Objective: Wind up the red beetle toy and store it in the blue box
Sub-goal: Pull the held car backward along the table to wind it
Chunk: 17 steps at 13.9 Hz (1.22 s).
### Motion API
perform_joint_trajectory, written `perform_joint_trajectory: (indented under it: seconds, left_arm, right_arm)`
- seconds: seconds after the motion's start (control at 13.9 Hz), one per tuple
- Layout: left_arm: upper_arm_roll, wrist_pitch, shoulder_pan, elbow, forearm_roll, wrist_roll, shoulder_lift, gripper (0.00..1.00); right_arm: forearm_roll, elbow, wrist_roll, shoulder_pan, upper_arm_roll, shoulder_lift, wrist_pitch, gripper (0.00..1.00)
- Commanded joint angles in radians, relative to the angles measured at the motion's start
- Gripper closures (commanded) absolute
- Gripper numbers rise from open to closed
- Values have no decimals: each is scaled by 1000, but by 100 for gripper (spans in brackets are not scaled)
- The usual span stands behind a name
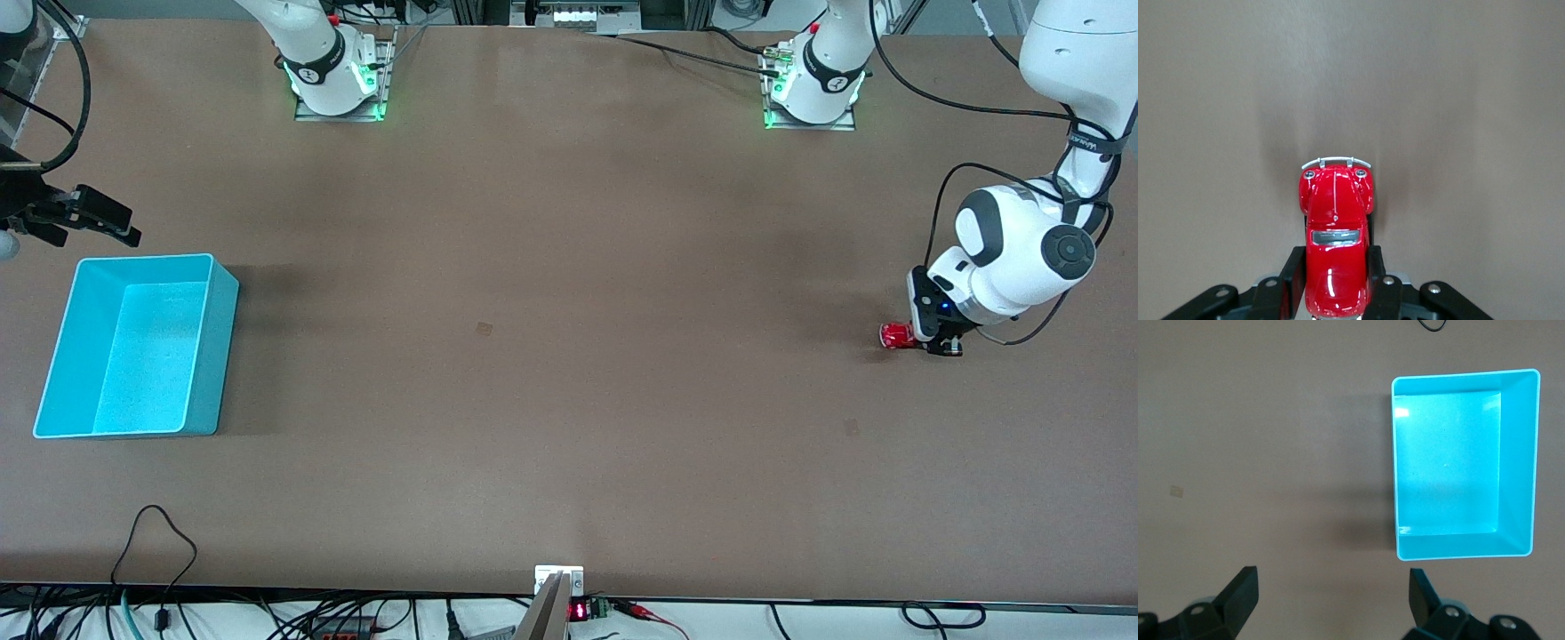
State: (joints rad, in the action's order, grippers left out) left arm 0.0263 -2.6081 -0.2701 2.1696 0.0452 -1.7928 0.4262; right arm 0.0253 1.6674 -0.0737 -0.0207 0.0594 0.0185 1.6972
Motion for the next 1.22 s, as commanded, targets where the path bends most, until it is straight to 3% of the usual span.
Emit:
perform_joint_trajectory:
  seconds: [0.0,1.15]
  left_arm:
    - [12,-3,-52,-33,16,-71,45,66]
    - [12,-6,-116,-60,13,-91,51,67]
  right_arm:
    - [-15,6,17,2,-4,-9,-2,0]
    - [-15,6,15,1,-4,-9,-4,0]
